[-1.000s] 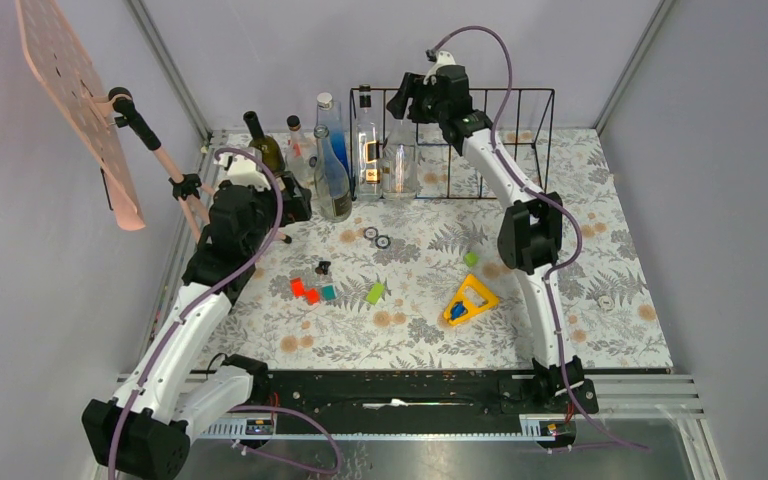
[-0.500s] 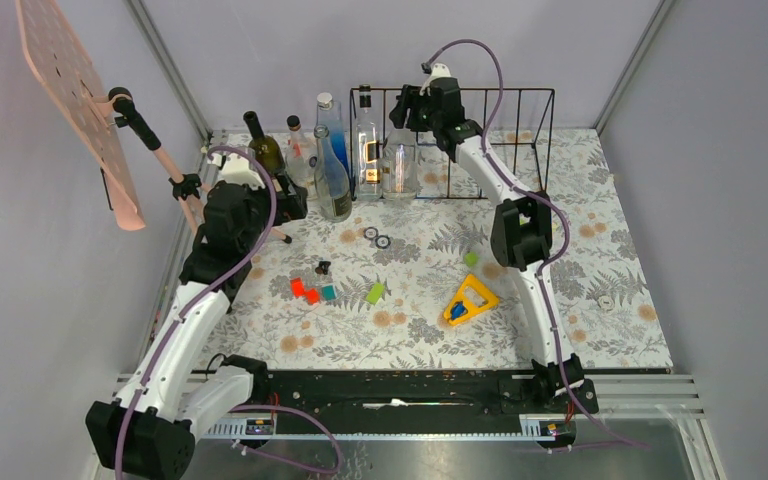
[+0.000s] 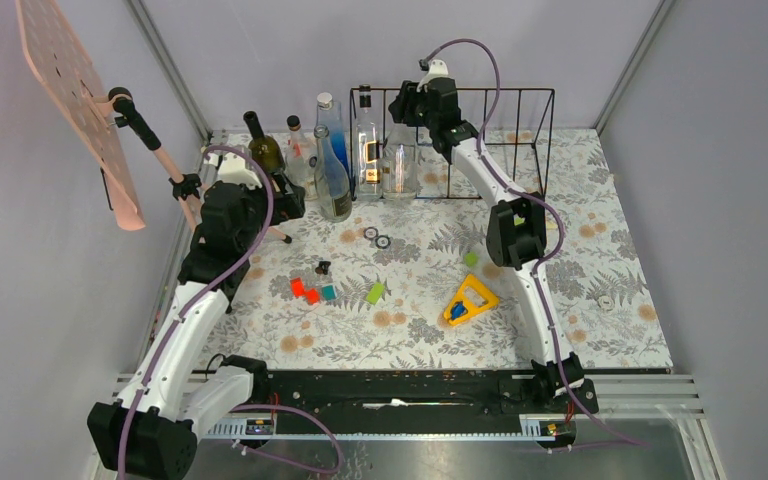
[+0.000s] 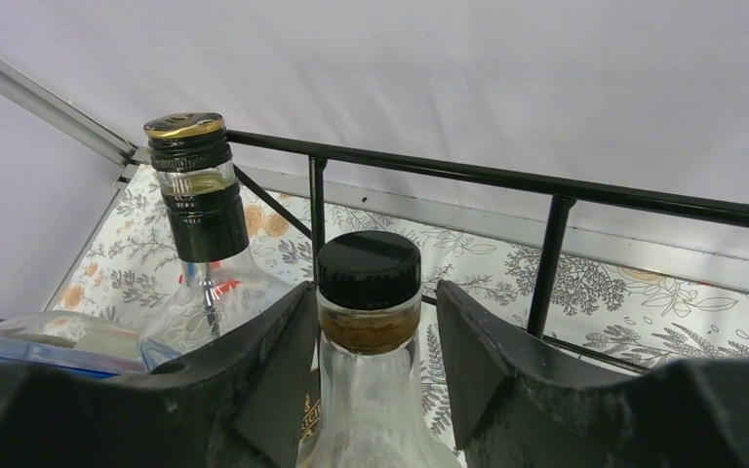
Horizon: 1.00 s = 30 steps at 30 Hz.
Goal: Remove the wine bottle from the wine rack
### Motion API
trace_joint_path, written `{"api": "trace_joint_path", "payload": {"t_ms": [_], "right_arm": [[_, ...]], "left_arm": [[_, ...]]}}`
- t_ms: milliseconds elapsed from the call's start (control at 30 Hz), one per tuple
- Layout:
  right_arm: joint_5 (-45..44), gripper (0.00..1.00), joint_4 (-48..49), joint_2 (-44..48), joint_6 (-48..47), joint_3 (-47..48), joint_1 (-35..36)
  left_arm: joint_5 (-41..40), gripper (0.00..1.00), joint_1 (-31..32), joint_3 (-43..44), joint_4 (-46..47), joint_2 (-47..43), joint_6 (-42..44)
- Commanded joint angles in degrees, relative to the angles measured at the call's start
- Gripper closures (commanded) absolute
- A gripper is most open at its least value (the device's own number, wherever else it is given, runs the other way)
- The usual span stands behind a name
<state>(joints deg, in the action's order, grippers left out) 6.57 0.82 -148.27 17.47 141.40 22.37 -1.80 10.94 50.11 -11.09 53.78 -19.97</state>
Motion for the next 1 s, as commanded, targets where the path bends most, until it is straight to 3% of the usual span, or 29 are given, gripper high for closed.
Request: {"api": "trace_joint_path", "payload": {"t_ms": [0, 67, 367, 533, 767, 967], "right_arm": [[-0.3, 0.47, 3.71, -0.34, -1.6, 2.36, 1.01], [-0.01, 0.51, 3.67, -0.08, -1.84, 2.03, 1.01], [2.11, 0.88, 7.09, 6.33, -4.94, -4.64, 1.45], [2.27, 1.0, 9.5, 11.38, -5.71, -8.82, 1.45], [3.18, 1.0, 13.94, 20.52, -5.94, -18.64, 1.71], [2.91, 1.0, 21.26, 30.4, -8.84, -32.75, 2.71]], "left_arm": [[1.54, 0.05, -0.64, 0.3, 2.13, -0.14, -0.58], [1.54, 0.05, -0.82, 0.33, 2.22, -0.05, -0.68], [3.02, 0.05, -1.16, 0.17, 2.39, -0.25, -0.96], [2.49, 0.05, -1.53, 0.09, 2.33, -0.5, -0.78], [2.57, 0.06, -1.71, 0.08, 2.41, -0.34, -0.86], [2.44, 0.06, -1.8, -0.01, 2.39, -0.12, -0.86]]}}
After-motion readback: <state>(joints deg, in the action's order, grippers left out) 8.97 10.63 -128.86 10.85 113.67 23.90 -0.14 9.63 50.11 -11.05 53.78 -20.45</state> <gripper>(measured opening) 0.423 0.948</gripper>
